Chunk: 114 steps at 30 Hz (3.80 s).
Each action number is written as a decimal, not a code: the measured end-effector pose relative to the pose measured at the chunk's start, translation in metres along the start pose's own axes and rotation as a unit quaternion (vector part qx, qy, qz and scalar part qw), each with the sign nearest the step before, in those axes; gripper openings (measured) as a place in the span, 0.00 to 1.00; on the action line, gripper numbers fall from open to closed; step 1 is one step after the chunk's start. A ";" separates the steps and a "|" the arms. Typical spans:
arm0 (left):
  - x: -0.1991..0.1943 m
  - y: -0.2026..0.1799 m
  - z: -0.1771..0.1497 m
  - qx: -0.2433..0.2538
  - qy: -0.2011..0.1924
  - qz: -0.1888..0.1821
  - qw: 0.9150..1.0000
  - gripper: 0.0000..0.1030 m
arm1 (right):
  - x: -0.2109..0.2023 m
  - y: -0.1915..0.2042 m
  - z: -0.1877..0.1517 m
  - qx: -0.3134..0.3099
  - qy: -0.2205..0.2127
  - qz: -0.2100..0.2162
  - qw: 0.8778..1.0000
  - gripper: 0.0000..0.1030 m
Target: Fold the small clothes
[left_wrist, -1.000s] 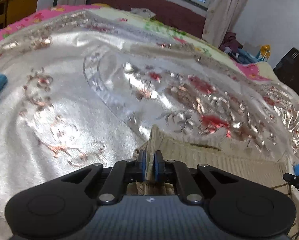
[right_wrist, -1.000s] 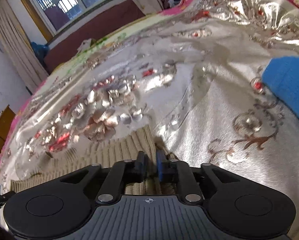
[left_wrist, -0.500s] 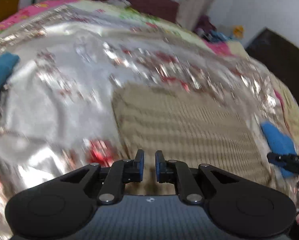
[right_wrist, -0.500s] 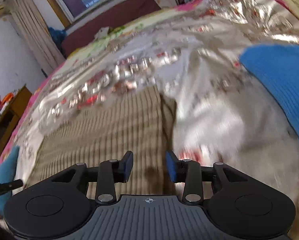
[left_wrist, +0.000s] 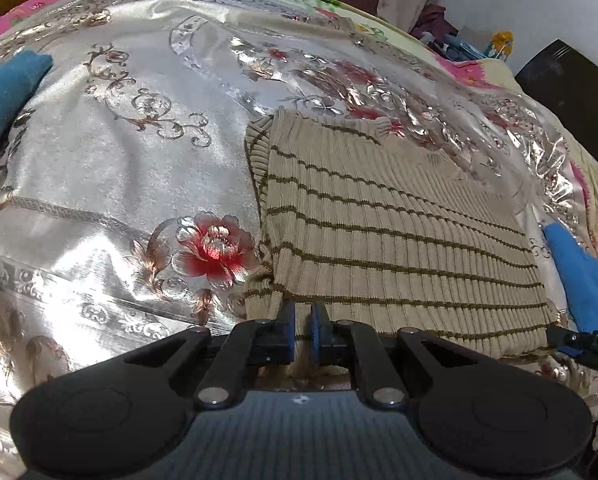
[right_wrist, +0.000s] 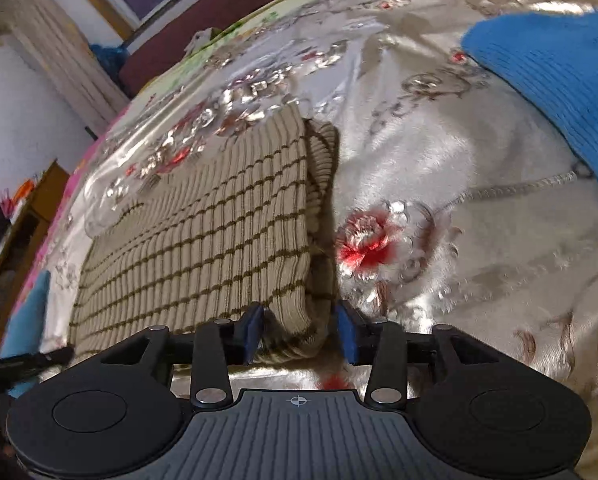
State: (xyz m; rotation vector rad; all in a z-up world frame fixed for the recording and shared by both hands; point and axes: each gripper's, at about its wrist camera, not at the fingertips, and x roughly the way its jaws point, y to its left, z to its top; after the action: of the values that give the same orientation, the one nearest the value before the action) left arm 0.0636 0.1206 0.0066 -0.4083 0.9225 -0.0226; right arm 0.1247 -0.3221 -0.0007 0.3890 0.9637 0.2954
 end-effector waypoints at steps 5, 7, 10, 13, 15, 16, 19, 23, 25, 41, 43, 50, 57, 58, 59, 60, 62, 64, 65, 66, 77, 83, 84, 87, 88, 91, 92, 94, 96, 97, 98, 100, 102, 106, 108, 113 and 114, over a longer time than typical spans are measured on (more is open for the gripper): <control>0.011 0.000 0.000 0.029 0.000 0.045 0.999 0.12 | 0.008 -0.007 0.003 -0.008 0.017 -0.036 0.999 0.10; 0.016 0.001 0.000 0.034 0.004 0.049 0.998 0.12 | 0.003 -0.014 0.006 0.003 0.011 -0.041 0.999 0.10; 0.018 0.004 0.001 0.032 0.004 0.052 0.998 0.12 | 0.003 -0.018 0.007 0.006 0.011 -0.043 0.999 0.10; 0.017 0.007 0.001 0.028 0.003 0.050 0.998 0.12 | 0.007 -0.018 0.006 0.006 0.014 -0.045 0.999 0.11; 0.014 0.007 0.000 0.024 0.001 0.051 0.998 0.12 | 0.007 -0.019 0.005 0.009 0.014 -0.042 0.999 0.11; 0.013 0.007 0.000 0.021 0.001 0.051 0.998 0.12 | 0.007 -0.019 0.007 0.009 0.013 -0.040 0.999 0.12; 0.011 0.005 0.000 0.015 -0.001 0.052 0.999 0.12 | 0.005 -0.016 0.008 0.006 0.011 -0.038 0.999 0.19; 0.002 -0.001 0.000 0.019 -0.008 0.046 0.999 0.12 | -0.001 -0.010 0.006 0.000 0.007 -0.039 0.999 0.21; -0.006 -0.003 -0.001 0.020 -0.014 0.045 0.999 0.12 | -0.005 -0.008 0.006 0.000 0.001 -0.039 0.999 0.26; 0.001 -0.039 -0.007 0.055 -0.040 0.017 0.998 0.13 | 0.016 0.087 -0.007 -0.082 0.018 0.072 0.994 0.33; 0.006 -0.033 -0.011 0.052 -0.036 0.037 0.997 0.13 | 0.032 0.105 -0.014 -0.107 0.034 0.088 0.990 0.32; 0.016 -0.009 -0.021 0.016 -0.034 0.028 0.999 0.16 | 0.068 0.120 -0.013 -0.133 0.064 0.044 0.988 0.28; 0.012 0.003 -0.023 -0.008 -0.041 -0.002 0.999 0.16 | 0.050 0.138 -0.013 -0.139 0.050 0.009 0.989 0.32; 0.011 0.005 -0.023 -0.013 -0.042 -0.008 0.999 0.16 | 0.049 0.140 -0.014 -0.135 0.046 0.012 0.990 0.32; 0.011 0.007 -0.023 -0.017 -0.041 -0.012 0.999 0.16 | 0.050 0.143 -0.016 -0.133 0.046 0.015 0.990 0.32; 0.011 0.008 -0.023 -0.020 -0.041 -0.016 0.999 0.16 | 0.054 0.147 -0.018 -0.134 0.051 0.013 0.990 0.32; 0.011 0.010 -0.023 -0.021 -0.040 -0.020 0.999 0.16 | 0.066 0.153 -0.025 -0.145 0.065 0.002 0.987 0.33; 0.012 0.010 -0.023 -0.018 -0.039 -0.021 0.999 0.16 | 0.075 0.157 -0.032 -0.170 0.066 -0.017 0.983 0.33; 0.012 0.010 -0.024 -0.017 -0.039 -0.021 0.999 0.16 | 0.076 0.161 -0.033 -0.174 0.065 -0.023 0.982 0.34; 0.012 0.010 -0.024 -0.017 -0.039 -0.022 0.999 0.16 | 0.076 0.163 -0.033 -0.173 0.064 -0.026 0.982 0.36; 0.013 0.014 -0.028 -0.021 -0.043 -0.029 0.998 0.16 | 0.075 0.157 -0.036 -0.138 0.048 -0.006 0.989 0.39; 0.015 0.005 -0.031 0.004 -0.049 -0.008 0.999 0.16 | 0.064 0.143 -0.038 -0.113 0.023 0.028 0.993 0.40; 0.015 0.002 -0.031 0.011 -0.051 -0.003 0.999 0.16 | 0.062 0.140 -0.037 -0.106 0.019 0.032 0.994 0.40; 0.013 -0.003 -0.032 0.024 -0.055 0.008 0.998 0.16 | 0.049 0.123 -0.030 -0.081 -0.007 0.044 0.996 0.40; 0.013 -0.005 -0.033 0.026 -0.056 0.013 0.998 0.16 | 0.043 0.115 -0.027 -0.072 -0.020 0.046 0.996 0.40; 0.009 -0.013 -0.035 0.036 -0.061 0.033 0.997 0.16 | 0.028 0.087 -0.016 -0.042 -0.065 0.043 0.996 0.41; 0.006 -0.016 -0.037 0.037 -0.063 0.042 0.996 0.16 | 0.022 0.075 -0.012 -0.029 -0.079 0.039 0.996 0.41; -0.001 -0.021 -0.042 0.029 -0.067 0.054 0.996 0.16 | 0.015 0.052 -0.005 0.000 -0.095 0.037 0.995 0.45; -0.009 -0.028 -0.048 0.019 -0.072 0.063 0.995 0.16 | 0.010 0.025 0.003 0.038 -0.109 0.035 0.993 0.47; -0.012 -0.033 -0.050 0.017 -0.073 0.067 0.995 0.17 | 0.008 0.014 0.006 0.056 -0.113 0.037 0.991 0.48; -0.014 -0.039 -0.052 0.017 -0.071 0.071 0.995 0.17 | 0.008 0.002 0.010 0.076 -0.115 0.042 0.990 0.48; -0.015 -0.056 -0.054 0.034 -0.064 0.071 0.995 0.18 | 0.010 -0.014 0.016 0.105 -0.116 0.044 0.987 0.48; -0.014 -0.076 -0.052 0.061 -0.060 0.067 0.994 0.18 | 0.013 -0.026 0.022 0.124 -0.113 0.051 0.985 0.50; -0.004 -0.111 -0.043 0.104 -0.053 0.047 0.992 0.21 | 0.029 -0.039 0.036 0.138 -0.090 0.069 0.984 0.52; 0.001 -0.124 -0.041 0.115 -0.050 0.037 0.991 0.21 | 0.039 -0.040 0.042 0.136 -0.081 0.072 0.985 0.52; 0.010 -0.156 -0.046 0.157 -0.033 0.015 0.987 0.22 | 0.055 -0.050 0.054 0.148 -0.073 0.099 0.981 0.51; 0.012 -0.163 -0.048 0.168 -0.029 0.010 0.985 0.22 | 0.058 -0.052 0.056 0.151 -0.074 0.105 0.980 0.51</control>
State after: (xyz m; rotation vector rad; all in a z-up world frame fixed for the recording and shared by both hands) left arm 0.0588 -0.0484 0.0289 -0.0851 0.8465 -0.1465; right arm 0.2064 -0.3553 -0.0378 0.7832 0.8232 0.3076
